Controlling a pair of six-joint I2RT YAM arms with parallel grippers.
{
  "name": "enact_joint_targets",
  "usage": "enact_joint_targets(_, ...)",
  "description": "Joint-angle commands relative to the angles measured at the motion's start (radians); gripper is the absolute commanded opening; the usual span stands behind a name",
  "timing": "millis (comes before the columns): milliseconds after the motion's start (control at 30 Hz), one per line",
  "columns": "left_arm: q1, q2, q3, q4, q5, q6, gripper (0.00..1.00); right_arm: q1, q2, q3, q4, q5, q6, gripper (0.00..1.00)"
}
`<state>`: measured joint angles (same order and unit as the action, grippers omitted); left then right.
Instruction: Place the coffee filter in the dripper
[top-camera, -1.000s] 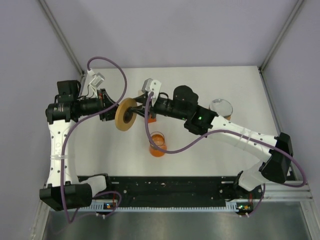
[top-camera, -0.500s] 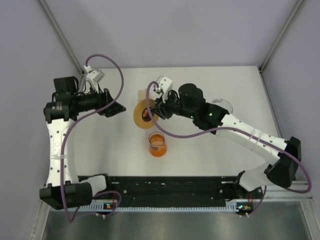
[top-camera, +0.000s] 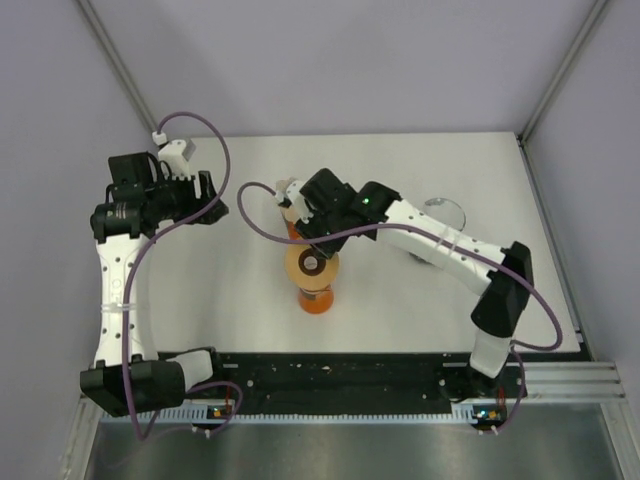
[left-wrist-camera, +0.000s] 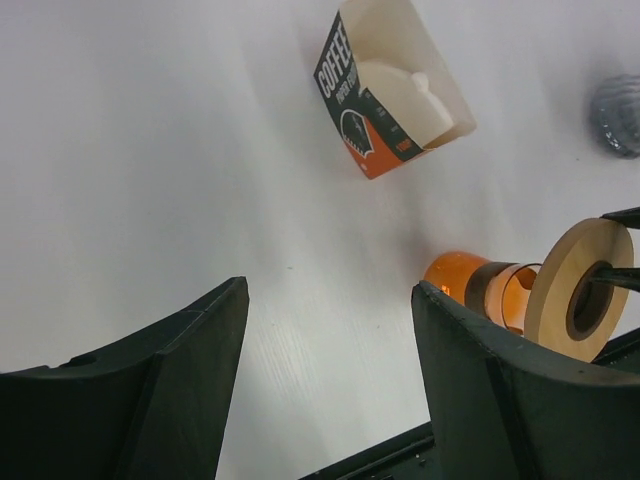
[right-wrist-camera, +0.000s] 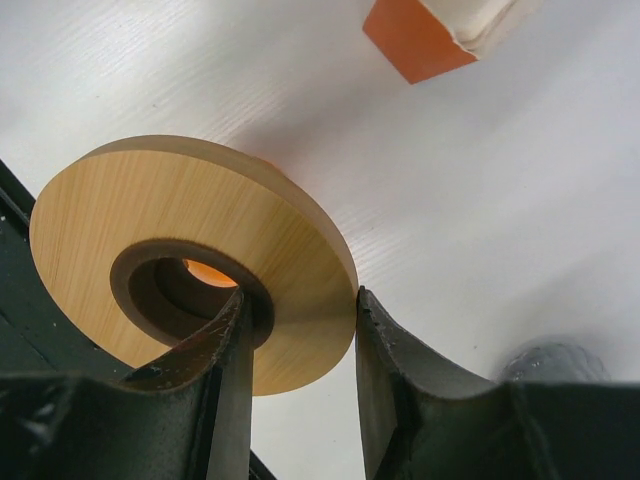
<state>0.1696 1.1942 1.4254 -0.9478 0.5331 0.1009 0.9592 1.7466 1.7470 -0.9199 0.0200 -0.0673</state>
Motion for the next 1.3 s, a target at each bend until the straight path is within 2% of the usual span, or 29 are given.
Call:
enact_joint_targets(0,0.008,-0.019,-0.022,0.049,-0.073,-0.01,0.72,0.042,0.121,0.192,-0.187,0.031,-0.009,0.0)
enact_joint_targets(200,0.01,-0.027,-0.028,0.047,-0.082,-0.004,0.72,0.053,0.223,0.301,-0.284,0.04,-0.029,0.0)
enact_joint_targets(533,0.013,-0.021,-0.025,0.049,-0.076,-0.004,0.72,0.055,0.301,0.356,-0.333,0.008,-0.055,0.0)
enact_joint_targets(900,0.021,-0.027,-0.026,0.04,-0.09,0.003,0.72,0.055,0.321,0.387,-0.327,0.006,-0.074,0.43)
enact_joint_targets(1067,0.025,-0.028,-0.031,0.037,-0.126,0.013,0.74,0.056,0.275,0.385,-0.289,-0.015,-0.085,0.53)
enact_joint_targets(1267,0.047,-0.038,-0.06,0.038,-0.177,0.023,0.79,0.056,0.238,0.393,-0.258,-0.048,-0.098,0.56)
